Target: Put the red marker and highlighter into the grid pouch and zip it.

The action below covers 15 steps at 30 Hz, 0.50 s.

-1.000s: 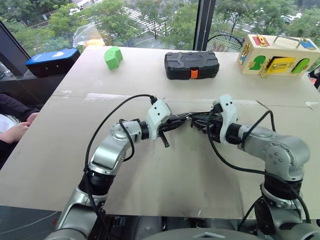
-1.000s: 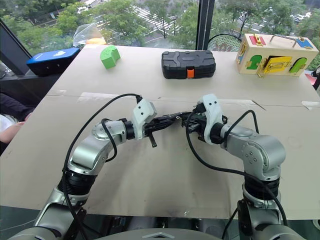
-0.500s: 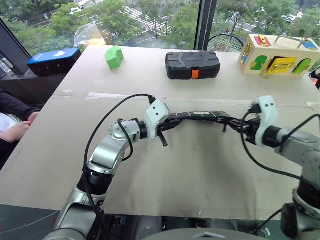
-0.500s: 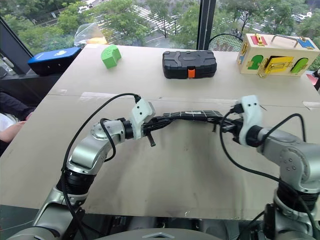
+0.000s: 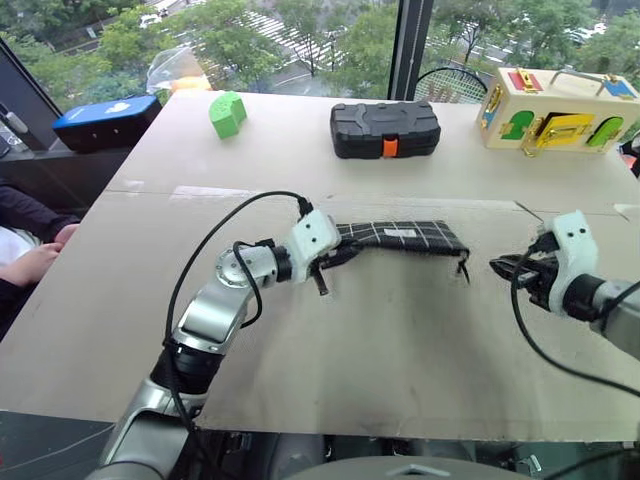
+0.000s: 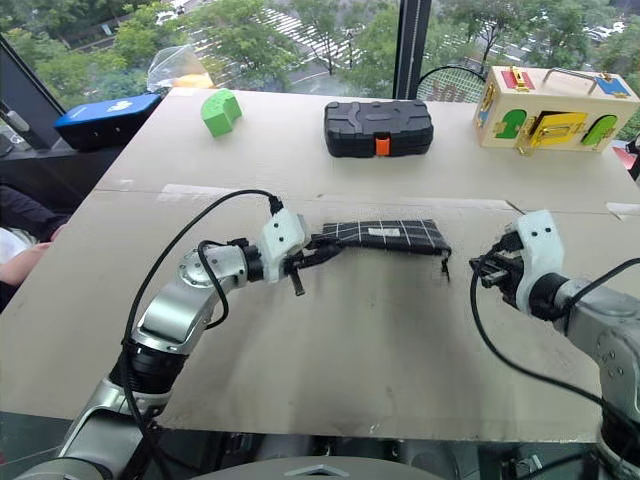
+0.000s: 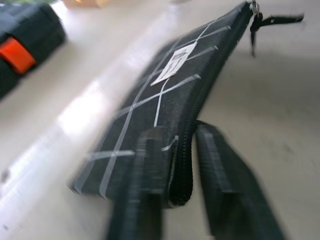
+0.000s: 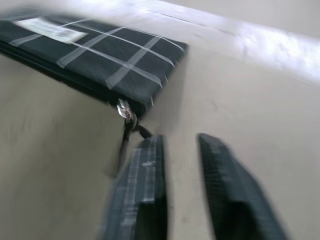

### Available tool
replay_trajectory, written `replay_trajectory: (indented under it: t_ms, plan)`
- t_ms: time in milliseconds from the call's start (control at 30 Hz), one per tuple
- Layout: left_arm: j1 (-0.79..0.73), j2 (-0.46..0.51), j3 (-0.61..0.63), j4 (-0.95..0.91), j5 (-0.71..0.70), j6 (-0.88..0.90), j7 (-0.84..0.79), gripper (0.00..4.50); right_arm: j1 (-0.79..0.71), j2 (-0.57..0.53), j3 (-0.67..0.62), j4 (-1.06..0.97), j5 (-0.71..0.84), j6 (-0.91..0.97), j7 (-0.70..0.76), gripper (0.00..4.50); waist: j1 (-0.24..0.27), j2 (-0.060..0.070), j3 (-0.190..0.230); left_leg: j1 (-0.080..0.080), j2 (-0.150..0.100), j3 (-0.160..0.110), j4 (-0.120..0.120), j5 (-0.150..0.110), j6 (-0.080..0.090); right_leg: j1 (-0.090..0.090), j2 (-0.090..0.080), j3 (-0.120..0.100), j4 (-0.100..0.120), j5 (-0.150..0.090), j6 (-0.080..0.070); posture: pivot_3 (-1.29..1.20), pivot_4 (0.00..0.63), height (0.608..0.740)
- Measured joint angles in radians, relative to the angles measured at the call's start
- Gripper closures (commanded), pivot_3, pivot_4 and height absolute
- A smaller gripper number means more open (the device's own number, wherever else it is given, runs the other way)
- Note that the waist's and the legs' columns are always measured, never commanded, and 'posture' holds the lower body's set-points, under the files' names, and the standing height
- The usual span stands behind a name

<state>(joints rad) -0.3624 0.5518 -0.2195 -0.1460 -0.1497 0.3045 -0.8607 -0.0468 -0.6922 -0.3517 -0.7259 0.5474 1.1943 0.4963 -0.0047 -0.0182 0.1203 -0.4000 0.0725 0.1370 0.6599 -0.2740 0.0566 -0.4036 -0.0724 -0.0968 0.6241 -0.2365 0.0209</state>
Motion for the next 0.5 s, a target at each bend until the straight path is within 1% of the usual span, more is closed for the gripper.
replay_trajectory:
  t_ms: [33, 67, 100, 133, 167, 200, 267, 333, 367, 400, 433, 467, 500]
  plan:
    - [0.018, 0.007, 0.015, -0.005, -0.02, 0.004, -0.017, 1.47, 0.049, 0.002, -0.013, -0.014, 0.002, -0.062, 0.031, 1.62, 0.0, -0.001, 0.0, 0.0, 0.0, 0.0, 0.0, 0.0, 0.0, 0.0, 0.0, 0.0, 0.0, 0.0, 0.0, 0.0, 0.15, 0.74]
    - [0.035, 0.021, 0.034, -0.015, -0.048, 0.016, -0.034, 0.9, 0.086, 0.007, -0.027, -0.023, 0.012, -0.101, 0.055, 1.03, 0.001, -0.001, 0.0, 0.0, 0.0, 0.0, 0.0, 0.0, 0.0, 0.0, 0.0, 0.0, 0.0, 0.0, 0.0, 0.0, 0.15, 0.74]
    - [0.05, 0.033, 0.054, -0.027, -0.073, 0.028, -0.049, 0.46, 0.109, 0.012, -0.042, -0.029, 0.019, -0.122, 0.073, 0.59, 0.001, -0.001, 0.001, 0.0, 0.001, 0.0, 0.0, 0.0, 0.0, 0.0, 0.0, 0.0, 0.0, 0.0, 0.0, 0.0, 0.15, 0.74]
    - [0.087, 0.062, 0.102, -0.067, -0.152, 0.072, -0.089, 0.0, 0.168, 0.014, -0.093, -0.048, 0.04, -0.169, 0.116, 0.04, 0.0, 0.0, 0.001, 0.0, 0.001, 0.0, 0.0, 0.0, 0.0, 0.0, 0.0, 0.0, 0.0, -0.001, 0.001, 0.0, 0.15, 0.74]
    - [0.116, 0.086, 0.135, -0.095, -0.21, 0.105, -0.12, 0.0, 0.211, 0.014, -0.123, -0.057, 0.049, -0.199, 0.143, 0.04, -0.001, -0.001, 0.001, 0.001, 0.001, 0.0, 0.0, 0.0, 0.0, 0.0, 0.0, 0.0, 0.0, -0.001, 0.002, 0.0, 0.15, 0.74]
    - [0.17, 0.131, 0.199, -0.134, -0.305, 0.163, -0.171, 0.0, 0.28, 0.014, -0.179, -0.074, 0.057, -0.245, 0.19, 0.04, -0.002, -0.001, 0.0, 0.002, 0.002, 0.0, -0.001, 0.0, -0.001, 0.0, -0.001, 0.0, 0.0, -0.002, 0.003, 0.0, 0.15, 0.74]
    - [0.244, 0.176, 0.303, -0.168, -0.438, 0.246, -0.218, 0.0, 0.419, 0.022, -0.262, -0.083, 0.05, -0.353, 0.272, 0.04, -0.001, -0.001, 0.001, 0.002, 0.002, -0.001, -0.001, 0.0, -0.001, 0.0, -0.003, 0.0, 0.0, -0.003, 0.006, 0.0, 0.15, 0.74]
    - [0.289, 0.203, 0.362, -0.17, -0.477, 0.275, -0.236, 0.0, 0.486, 0.034, -0.298, -0.078, 0.036, -0.411, 0.319, 0.04, 0.002, 0.0, 0.001, 0.004, 0.001, -0.002, -0.001, 0.0, -0.001, 0.001, -0.004, -0.001, 0.001, -0.006, 0.004, 0.0, 0.15, 0.74]
    - [0.289, 0.203, 0.365, -0.17, -0.479, 0.278, -0.237, 0.0, 0.487, 0.034, -0.298, -0.078, 0.035, -0.415, 0.322, 0.04, 0.002, 0.0, 0.001, 0.004, 0.001, -0.002, -0.001, 0.0, -0.001, 0.001, -0.005, -0.001, 0.0, -0.006, 0.004, 0.0, 0.15, 0.74]
    - [0.359, 0.235, 0.399, -0.199, -0.488, 0.26, -0.269, 0.0, 0.594, 0.1, -0.349, -0.076, -0.012, -0.608, 0.406, 0.04, 0.009, 0.002, 0.001, 0.004, 0.0, -0.001, -0.001, -0.002, -0.004, 0.001, -0.006, 0.0, 0.0, -0.007, 0.003, 0.0, 0.15, 0.74]
    - [0.453, 0.271, 0.441, -0.195, -0.473, 0.241, -0.284, 0.0, 0.688, 0.169, -0.407, -0.04, -0.028, -0.737, 0.473, 0.04, 0.014, 0.002, 0.001, 0.005, 0.0, -0.001, -0.001, -0.003, -0.004, 0.001, -0.007, 0.0, 0.0, -0.007, 0.004, 0.0, 0.15, 0.74]
    - [0.505, 0.277, 0.465, -0.181, -0.459, 0.233, -0.287, 0.0, 0.738, 0.2, -0.442, 0.001, -0.032, -0.81, 0.51, 0.04, 0.016, 0.003, 0.001, 0.004, 0.0, -0.001, -0.002, -0.003, -0.005, 0.0, -0.007, 0.0, 0.0, -0.007, 0.004, 0.0, 0.15, 0.74]
    - [0.521, 0.277, 0.472, -0.175, -0.458, 0.229, -0.287, 0.0, 0.752, 0.209, -0.451, 0.022, -0.033, -0.848, 0.527, 0.04, 0.017, 0.005, 0.003, 0.004, 0.0, -0.001, -0.002, -0.003, -0.005, 0.0, -0.008, 0.0, 0.0, -0.007, 0.004, 0.0, 0.15, 0.74]
